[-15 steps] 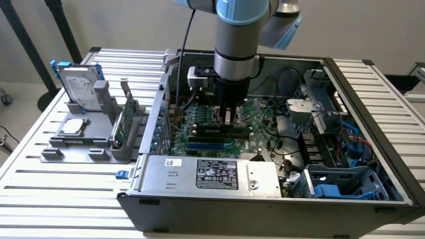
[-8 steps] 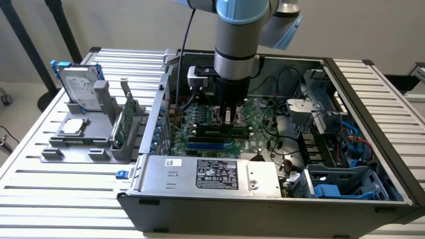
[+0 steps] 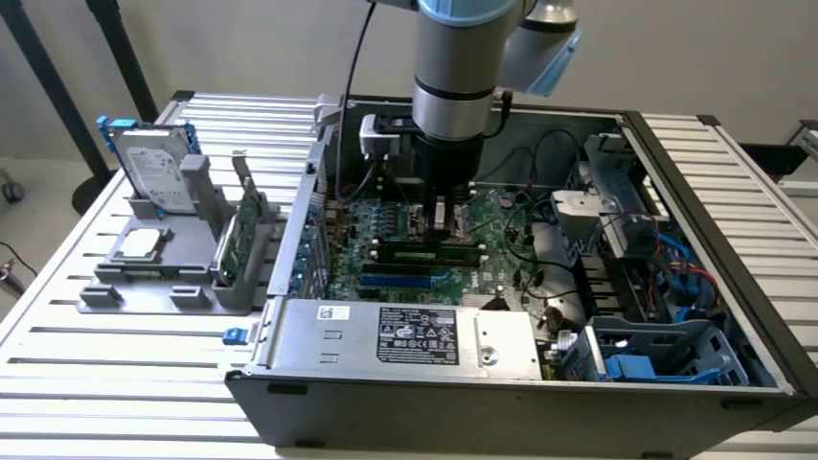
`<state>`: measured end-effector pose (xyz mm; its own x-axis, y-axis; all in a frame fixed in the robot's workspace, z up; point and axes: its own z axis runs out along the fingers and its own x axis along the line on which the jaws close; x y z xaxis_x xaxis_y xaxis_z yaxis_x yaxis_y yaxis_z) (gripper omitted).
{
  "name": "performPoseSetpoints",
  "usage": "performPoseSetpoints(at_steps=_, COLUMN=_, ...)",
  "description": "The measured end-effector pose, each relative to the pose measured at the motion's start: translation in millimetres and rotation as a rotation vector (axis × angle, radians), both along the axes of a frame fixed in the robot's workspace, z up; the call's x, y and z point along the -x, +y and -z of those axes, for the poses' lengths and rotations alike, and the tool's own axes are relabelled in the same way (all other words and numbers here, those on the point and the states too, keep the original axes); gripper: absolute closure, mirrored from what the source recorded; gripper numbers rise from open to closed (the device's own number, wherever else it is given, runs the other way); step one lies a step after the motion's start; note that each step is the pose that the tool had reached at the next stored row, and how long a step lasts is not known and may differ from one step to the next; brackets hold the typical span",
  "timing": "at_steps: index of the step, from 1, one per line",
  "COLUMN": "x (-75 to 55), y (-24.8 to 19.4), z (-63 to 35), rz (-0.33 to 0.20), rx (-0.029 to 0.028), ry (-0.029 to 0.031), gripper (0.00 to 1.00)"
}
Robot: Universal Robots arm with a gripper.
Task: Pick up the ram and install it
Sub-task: 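Insert the ram into the slot, then press down the ram until it locks into place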
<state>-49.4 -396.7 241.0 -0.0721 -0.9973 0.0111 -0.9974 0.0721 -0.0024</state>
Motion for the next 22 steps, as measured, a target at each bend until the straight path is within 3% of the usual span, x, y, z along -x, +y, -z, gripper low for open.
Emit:
performPoseSetpoints(at_steps=4, x=2.6, y=0.0, z=-2.3, rz=0.0, rx=-0.0001, ry=0.0, gripper=0.81)
performPoseSetpoints(at_steps=6, x=3.2, y=0.0, z=-2.3, rz=0.0, rx=-0.0001, ry=0.0, gripper=0.89)
performPoseSetpoints(at_steps=19, x=3.3, y=0.0, z=-2.4, rz=0.0, rx=0.0001, ry=0.0, gripper=0.89)
performPoseSetpoints(at_steps=22, x=3.4, y=0.0, z=-1.4, rz=0.0, rx=0.0023, ry=0.0002, gripper=0.89)
